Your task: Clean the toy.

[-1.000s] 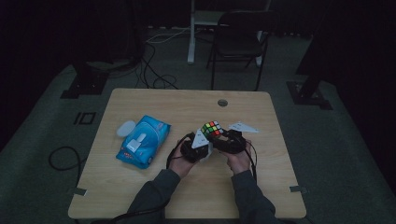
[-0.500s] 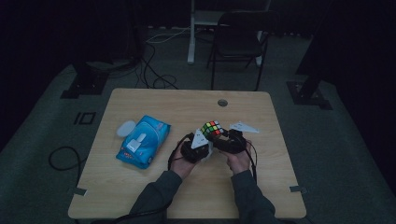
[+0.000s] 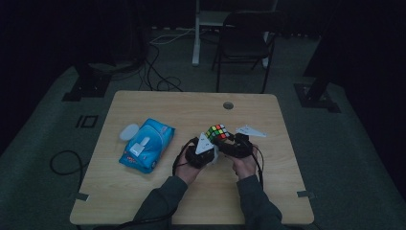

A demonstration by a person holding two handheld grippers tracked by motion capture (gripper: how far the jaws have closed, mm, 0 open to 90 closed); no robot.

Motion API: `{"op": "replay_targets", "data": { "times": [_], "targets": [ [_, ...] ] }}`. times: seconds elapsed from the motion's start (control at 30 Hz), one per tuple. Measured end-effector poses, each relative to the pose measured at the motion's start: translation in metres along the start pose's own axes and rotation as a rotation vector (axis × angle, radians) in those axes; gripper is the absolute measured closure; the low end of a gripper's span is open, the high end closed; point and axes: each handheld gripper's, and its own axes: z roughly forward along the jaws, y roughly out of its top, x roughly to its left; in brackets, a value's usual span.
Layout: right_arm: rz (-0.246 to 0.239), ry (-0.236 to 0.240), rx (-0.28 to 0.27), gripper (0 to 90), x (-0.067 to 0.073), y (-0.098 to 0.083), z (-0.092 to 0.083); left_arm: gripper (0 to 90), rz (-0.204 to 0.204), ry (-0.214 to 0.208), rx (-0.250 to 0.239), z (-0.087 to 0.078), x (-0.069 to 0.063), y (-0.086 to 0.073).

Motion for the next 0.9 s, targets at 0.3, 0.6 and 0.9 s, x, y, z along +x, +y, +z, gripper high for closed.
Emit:
{"op": "replay_targets", "data": {
  "times": [0.3, 0.6, 0.9],
  "targets": [
    [0.011, -0.010, -0.010, 34.4, -0.0023, 0.0015, -0.0025, 85.4, -0.012, -0.008, 0.027, 0.0005, 0.0028, -0.0062],
    [0.016, -0.006, -0.015, 34.4, -0.0015, 0.0016, -0.0018, 85.3, -0.024, -0.008, 0.041, 0.0048, 0.0041, -0.0088],
    [0.016, -0.001, -0.016, 34.4, 0.0017, 0.0009, 0.0003, 85.6, -0.057, 0.012, -0.008, 0.0042, 0.0008, -0.0060]
  ]
}}
